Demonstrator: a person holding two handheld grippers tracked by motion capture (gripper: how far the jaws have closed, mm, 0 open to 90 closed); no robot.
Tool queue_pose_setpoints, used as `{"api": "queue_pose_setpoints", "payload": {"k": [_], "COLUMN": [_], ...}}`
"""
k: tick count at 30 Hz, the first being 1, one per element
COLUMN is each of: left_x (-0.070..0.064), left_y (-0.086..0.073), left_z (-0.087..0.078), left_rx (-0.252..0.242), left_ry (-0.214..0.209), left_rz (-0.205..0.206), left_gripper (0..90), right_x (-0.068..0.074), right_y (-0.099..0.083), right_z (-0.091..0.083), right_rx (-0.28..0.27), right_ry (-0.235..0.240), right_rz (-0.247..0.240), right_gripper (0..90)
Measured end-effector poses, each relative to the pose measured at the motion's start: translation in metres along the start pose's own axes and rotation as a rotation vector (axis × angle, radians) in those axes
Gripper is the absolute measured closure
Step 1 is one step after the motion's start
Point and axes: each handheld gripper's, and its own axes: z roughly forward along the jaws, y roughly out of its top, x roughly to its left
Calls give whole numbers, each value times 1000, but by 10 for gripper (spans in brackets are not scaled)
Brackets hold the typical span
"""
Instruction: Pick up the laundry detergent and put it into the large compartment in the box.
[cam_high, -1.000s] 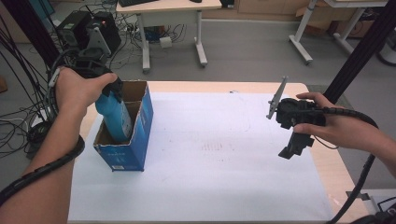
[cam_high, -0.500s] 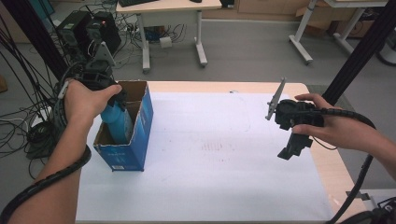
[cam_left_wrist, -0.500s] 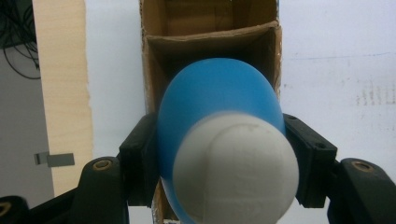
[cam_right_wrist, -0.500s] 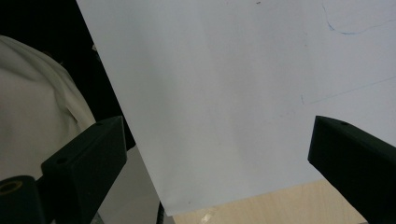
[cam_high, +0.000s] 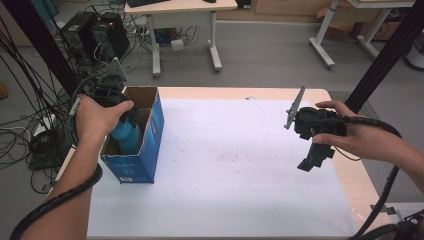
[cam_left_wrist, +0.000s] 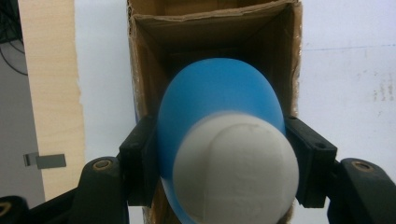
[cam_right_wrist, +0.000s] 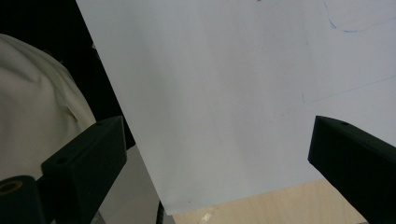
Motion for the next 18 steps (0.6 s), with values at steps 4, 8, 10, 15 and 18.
{"api": "queue_pose_setpoints", "payload": {"k": [4,8,10,15,18], "left_x": [0,2,2,3,2], "left_y": [0,0,0,0,0], "left_z": [7,13,16,22,24], "left_rx": [4,14,17,21,24], "left_ry": [-2,-10,-11,-6,-1], "left_rz": [3,2,3,3,7], "left_gripper": [380,380,380,380,380], "right_x": [0,-1,-1,-1,-2], "right_y": [3,5,7,7,7], "right_z": [0,2,3,4,5], "right_rx": [8,10,16,9,11], "right_ry": [0,-3,0,-1,2], "right_rz": [0,-7,-2,-7,-5], "right_gripper": [46,46,46,46,45]}}
